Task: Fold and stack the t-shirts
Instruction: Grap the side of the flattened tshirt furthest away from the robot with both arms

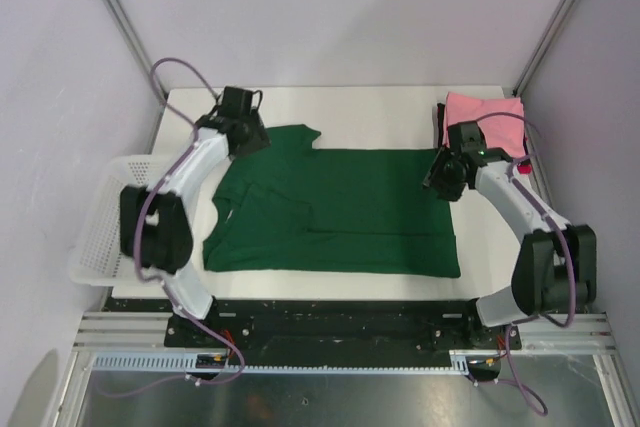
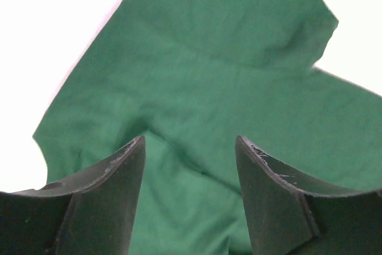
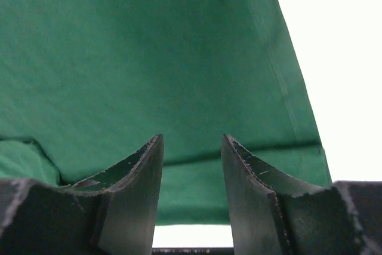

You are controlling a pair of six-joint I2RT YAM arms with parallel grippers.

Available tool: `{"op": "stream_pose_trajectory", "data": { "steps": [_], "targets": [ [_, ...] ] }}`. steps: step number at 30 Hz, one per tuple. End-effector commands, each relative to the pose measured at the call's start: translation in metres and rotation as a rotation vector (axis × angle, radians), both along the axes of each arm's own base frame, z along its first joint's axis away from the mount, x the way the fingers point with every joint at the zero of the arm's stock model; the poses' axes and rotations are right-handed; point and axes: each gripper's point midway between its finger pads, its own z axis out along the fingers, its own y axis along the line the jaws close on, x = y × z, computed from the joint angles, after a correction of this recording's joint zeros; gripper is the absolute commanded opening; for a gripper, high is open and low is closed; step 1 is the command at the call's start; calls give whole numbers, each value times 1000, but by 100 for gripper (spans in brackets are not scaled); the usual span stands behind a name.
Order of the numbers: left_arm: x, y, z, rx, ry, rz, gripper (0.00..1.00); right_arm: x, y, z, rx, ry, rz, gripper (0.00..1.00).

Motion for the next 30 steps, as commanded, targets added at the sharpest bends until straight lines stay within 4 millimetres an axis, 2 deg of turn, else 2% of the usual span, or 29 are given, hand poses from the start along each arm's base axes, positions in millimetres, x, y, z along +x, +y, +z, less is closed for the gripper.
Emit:
{"op": "stream_pose_trajectory", "data": {
  "steps": [1,7,10,12,15,20,26,30],
  "targets": [
    [80,-8,9,58,-100,-102,65,59,5,13,-42,-158,47,48],
    [164,-6,-29,9,-97,-120,63,100,12,-5,-42,-195,77,47],
    [195,-2,-48,-22,-105,-117,63,119,11,-12,-51,-206,85,47],
    [207,3,-60,-37,-103,-110,63,128,13,-17,-39,-204,102,47],
    [213,5,-82,-61,-79,-115,62,137,14,-25,-36,-193,116,46],
    [206,-3,-113,-97,-18,-152,62,144,16,-35,-27,-182,119,46],
    [202,-11,-107,-122,-19,-204,62,147,14,-43,-43,-170,114,46],
    [192,-11,-115,-120,10,-210,60,156,5,-45,-106,-157,106,46]
  ]
}}
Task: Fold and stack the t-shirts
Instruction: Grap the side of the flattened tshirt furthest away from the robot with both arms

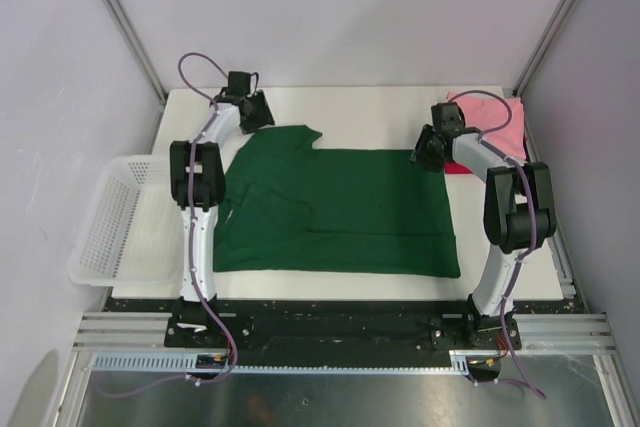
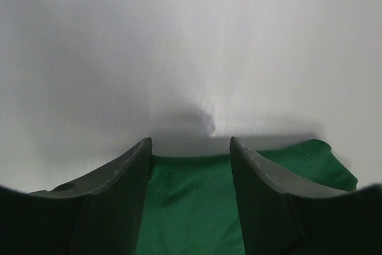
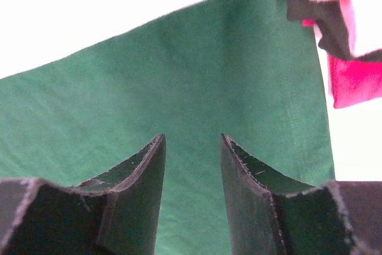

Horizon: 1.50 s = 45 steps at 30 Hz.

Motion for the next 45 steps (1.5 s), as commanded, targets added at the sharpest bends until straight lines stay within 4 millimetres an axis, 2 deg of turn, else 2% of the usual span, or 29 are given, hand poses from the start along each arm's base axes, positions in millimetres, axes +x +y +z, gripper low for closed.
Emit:
{"op": "stream_pose_trajectory", "data": {
  "steps": [1,5,8,12,14,20,23,27,35,45],
  "targets": [
    [-10,-9,2,-8,12,-64,59,26,-12,14,-82,-55,-9,46],
    [-16,-9,0,8,20,-73,51,35,-18,13,-126,-44,-16,46],
    [-18,-9,1,21,20,-77,36,42,-20,12,-158,-37,-15,46],
    [-17,-9,12,26,3,-77,8,54,-24,9,-222,-26,-9,45],
    [-16,-8,21,31,-15,-77,2,60,-26,7,-246,-18,-8,46],
    [-16,-2,51,60,-67,-72,0,67,-36,-9,-316,25,-7,45],
    [-17,-2,58,57,-77,-74,0,67,-41,-16,-327,40,-19,42],
    [-18,-5,60,39,-76,-78,0,69,-48,-21,-350,44,-48,41],
    [-20,-5,58,37,-69,-76,0,80,-68,-18,-368,11,-151,41],
    [-18,-8,61,27,-76,-79,0,99,-66,-26,-360,13,-191,41]
  ]
}}
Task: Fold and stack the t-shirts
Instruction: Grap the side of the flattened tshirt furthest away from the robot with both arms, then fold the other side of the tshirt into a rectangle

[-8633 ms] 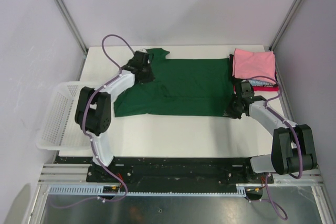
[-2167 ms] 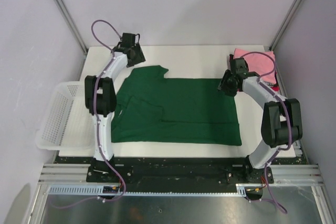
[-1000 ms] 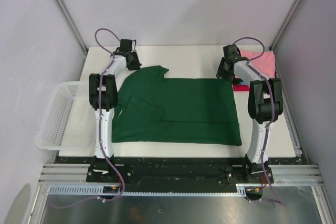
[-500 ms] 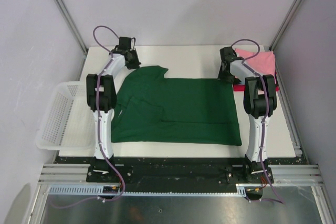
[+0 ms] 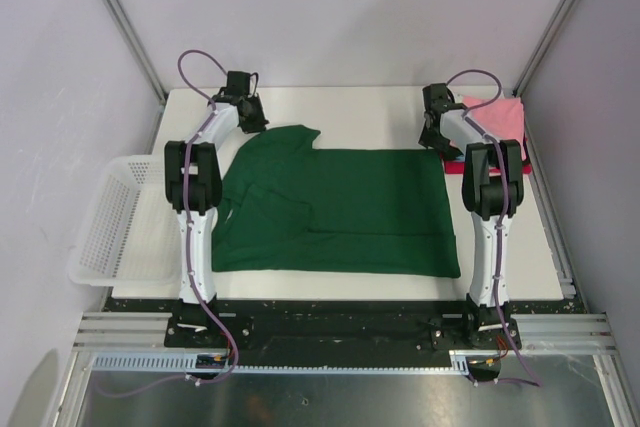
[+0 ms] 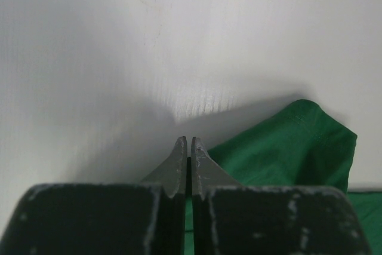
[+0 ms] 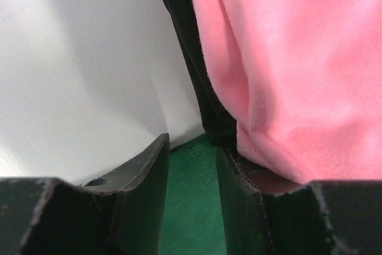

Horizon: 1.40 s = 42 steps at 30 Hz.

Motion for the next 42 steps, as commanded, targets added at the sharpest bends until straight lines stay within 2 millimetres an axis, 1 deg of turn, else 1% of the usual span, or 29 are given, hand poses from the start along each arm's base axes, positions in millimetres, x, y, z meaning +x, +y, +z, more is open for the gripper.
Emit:
{"op": "stream_pose_trajectory", "data": {
  "steps": [1,4,10,12,15,18,22,26,30,32,35,37,40,42],
  "targets": [
    [6,-5,46,-10,-88,-22,0,13,-4,3,-24,-29,-54,41],
    [7,-6,47,-12,-92,-24,0,9,-5,-4,-29,-3,-71,41],
    [7,-6,50,-15,-97,-27,0,-5,-4,-14,-54,41,-93,39],
    [6,-7,52,-18,-100,-29,0,-10,-5,-15,-55,47,-99,37],
    [5,-7,52,-20,-97,-28,0,-14,-5,-14,-50,46,-108,28],
    [3,-7,54,-23,-97,-28,0,-14,-2,-8,-42,36,-109,16],
    [2,-6,63,-21,-110,-24,0,-12,2,8,-37,9,-107,3],
    [0,-4,79,-15,-137,-20,0,-13,1,30,-44,-21,-114,0],
    [-7,-4,97,-19,-162,-21,0,-21,-3,47,-55,-35,-125,0],
    [-13,-4,104,-23,-166,-20,0,-28,-4,52,-55,-39,-129,0],
    [-30,-4,106,-33,-150,-15,0,-39,-6,61,-51,-53,-134,0],
    [-43,-3,107,-39,-138,-8,0,-48,-7,67,-47,-61,-137,0],
    [-67,0,106,-40,-118,4,0,-66,-9,70,-41,-64,-142,0],
    [-85,2,112,-38,-117,17,0,-80,-10,74,-36,-68,-144,0]
  ]
}}
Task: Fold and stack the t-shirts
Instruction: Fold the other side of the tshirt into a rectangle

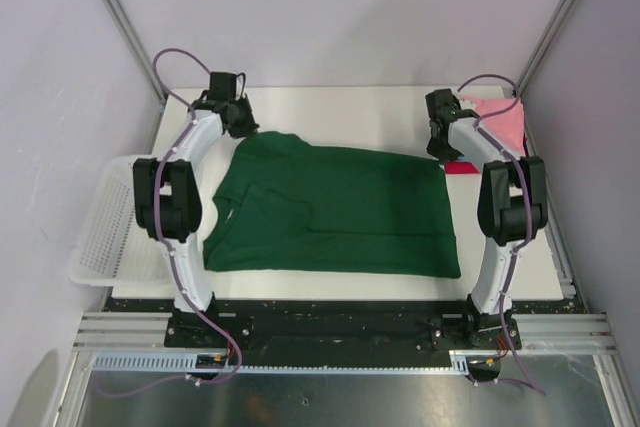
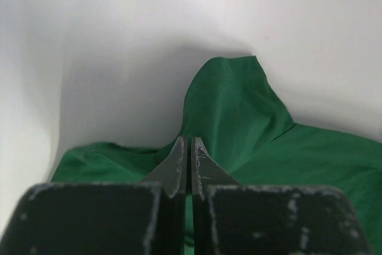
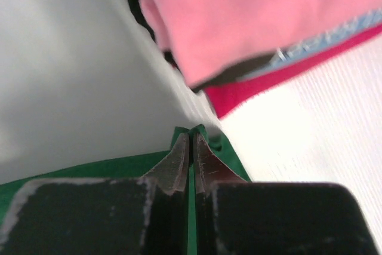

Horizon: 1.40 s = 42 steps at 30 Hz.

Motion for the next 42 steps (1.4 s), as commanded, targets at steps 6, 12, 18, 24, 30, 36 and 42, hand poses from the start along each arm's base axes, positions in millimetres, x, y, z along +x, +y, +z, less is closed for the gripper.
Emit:
{"op": "stream_pose_trajectory", "data": {
  "steps": [6,12,18,24,30,36,42],
  "targets": [
    [-88,4,35,-25,-27,49,0,-58,-6,37,14,-79,-35,0],
    [-158,16,9,-36,35,127,0,-107,-1,25,76,-70,-23,0],
    [-189,19,-7,-48,61,145,0,-149,0,-13,120,-7,-26,0],
    [-195,22,-6,-39,45,147,0,-156,1,-18,136,-4,-20,0],
    [-197,24,9,-40,-3,146,0,-154,-1,-7,156,-36,-19,0],
    [-205,24,16,-53,-34,152,0,-160,-6,2,149,-45,-25,0],
    [-220,25,2,-61,-7,165,0,-172,-6,-3,149,-18,-29,0]
  ]
}}
